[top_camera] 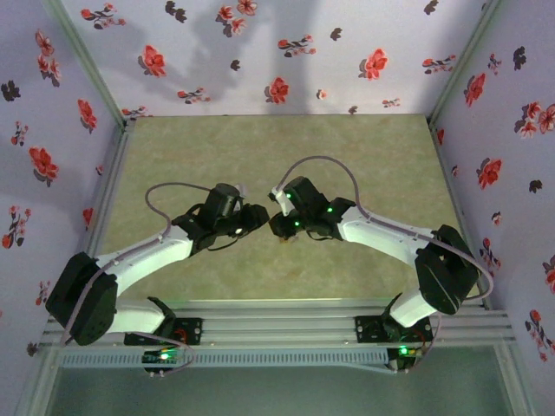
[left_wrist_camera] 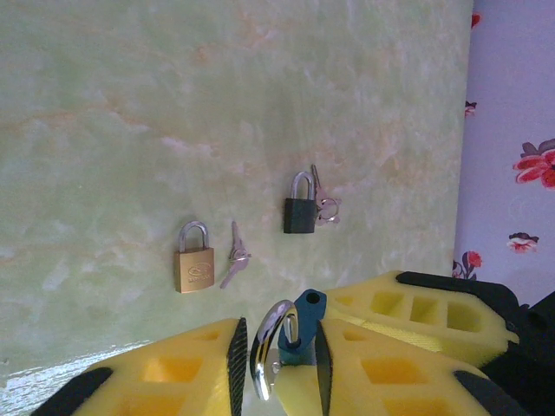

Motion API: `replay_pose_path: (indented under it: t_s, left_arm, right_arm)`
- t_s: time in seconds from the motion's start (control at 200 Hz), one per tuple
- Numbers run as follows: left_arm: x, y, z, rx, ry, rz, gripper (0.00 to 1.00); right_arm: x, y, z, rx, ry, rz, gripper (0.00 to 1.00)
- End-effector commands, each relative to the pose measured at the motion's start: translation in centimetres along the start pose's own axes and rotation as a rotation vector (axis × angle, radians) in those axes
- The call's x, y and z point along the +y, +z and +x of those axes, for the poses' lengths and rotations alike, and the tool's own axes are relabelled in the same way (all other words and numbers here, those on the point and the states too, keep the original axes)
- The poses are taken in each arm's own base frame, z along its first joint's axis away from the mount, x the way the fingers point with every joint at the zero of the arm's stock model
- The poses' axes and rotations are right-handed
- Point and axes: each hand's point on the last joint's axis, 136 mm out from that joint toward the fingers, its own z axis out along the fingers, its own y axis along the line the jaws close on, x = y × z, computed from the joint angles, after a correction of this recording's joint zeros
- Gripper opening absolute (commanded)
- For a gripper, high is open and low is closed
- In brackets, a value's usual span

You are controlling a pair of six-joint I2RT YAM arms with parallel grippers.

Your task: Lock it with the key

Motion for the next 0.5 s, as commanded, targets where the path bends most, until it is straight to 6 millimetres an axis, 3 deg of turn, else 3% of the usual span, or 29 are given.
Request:
replay_pose_path:
  t_s: [0.0,0.5]
  left_arm:
    - [-0.05,0.11,0.40,0.011,0.009,0.008,0.27]
    - [0.38,-0.80,-0.36,-0.026,0.017,-0.021,0.23]
  right_arm:
    - [0.95,-0.52,-0.37,-0.025,-0.008,-0.032,0.20]
    - [1.01,-0.26,-0.21,-0.018,-0.005,-0.039,0.20]
